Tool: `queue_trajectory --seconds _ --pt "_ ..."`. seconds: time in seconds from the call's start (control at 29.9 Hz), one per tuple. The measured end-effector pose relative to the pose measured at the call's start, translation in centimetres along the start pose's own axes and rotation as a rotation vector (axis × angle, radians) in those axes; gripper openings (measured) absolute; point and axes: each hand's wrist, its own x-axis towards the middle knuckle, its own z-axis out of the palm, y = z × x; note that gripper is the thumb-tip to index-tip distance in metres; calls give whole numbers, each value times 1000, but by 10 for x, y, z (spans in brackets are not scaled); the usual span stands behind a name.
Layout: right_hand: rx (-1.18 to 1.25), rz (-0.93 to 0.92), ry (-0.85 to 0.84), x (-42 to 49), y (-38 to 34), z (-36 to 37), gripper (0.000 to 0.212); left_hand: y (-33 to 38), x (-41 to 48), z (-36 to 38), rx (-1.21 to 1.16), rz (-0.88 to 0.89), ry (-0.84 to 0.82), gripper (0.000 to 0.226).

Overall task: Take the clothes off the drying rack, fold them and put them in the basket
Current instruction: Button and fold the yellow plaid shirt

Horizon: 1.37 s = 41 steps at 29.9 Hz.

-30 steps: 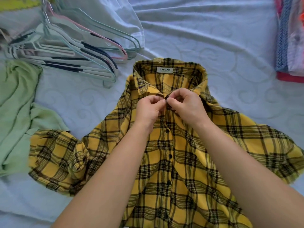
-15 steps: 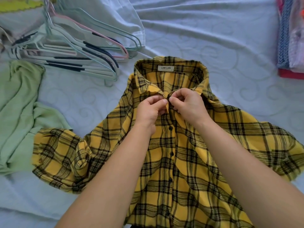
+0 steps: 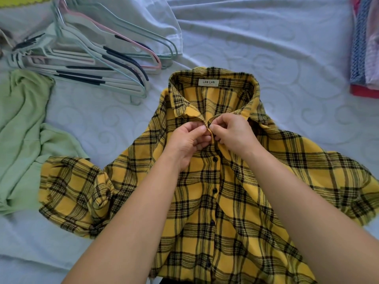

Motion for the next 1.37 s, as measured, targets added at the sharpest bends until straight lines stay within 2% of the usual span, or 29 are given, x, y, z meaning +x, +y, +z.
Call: queue_trajectory --seconds 0.17,0.3,0.37,0.47,0.63,0.8,0.87,0.94,1.04,1.17,1.24,1.3,1.37 --pt "194 114 -86 -2 -1 -5 19 8 4 -2 330 154 -25 10" --pt "104 97 -63 -1 -3 -5 19 5 5 -1 476 279 4 11" --pt "2 35 -33 2 -5 -4 15 3 4 -2 437 272 4 12" --pt "-119 -32 1 5 -4 -2 14 0 2 -4 251 159 -23 7" --pt "-148 -136 26 1 2 2 11 7 4 1 158 -30 -15 10" --pt "-235 -248 62 -6 10 2 14 7 6 -5 -62 -149 -114 14" --pt "-250 -183 73 -8 19 6 18 0 7 -7 -10 -134 -63 9" --pt "-154 -37 118 -9 30 7 23 -1 10 -11 54 -95 49 5" --pt "-24 88 279 -10 39 4 24 11 20 -18 -27 -45 192 21" --pt "-321 -16 401 -6 39 -2 24 29 32 -10 -7 -90 299 20" --pt "-211 63 416 1 42 -6 23 34 35 -3 -41 -140 325 17" --pt "60 149 441 7 43 -12 17 39 37 4 -143 -189 321 13" --pt "240 84 478 6 40 -16 11 41 34 8 -216 -192 300 13"
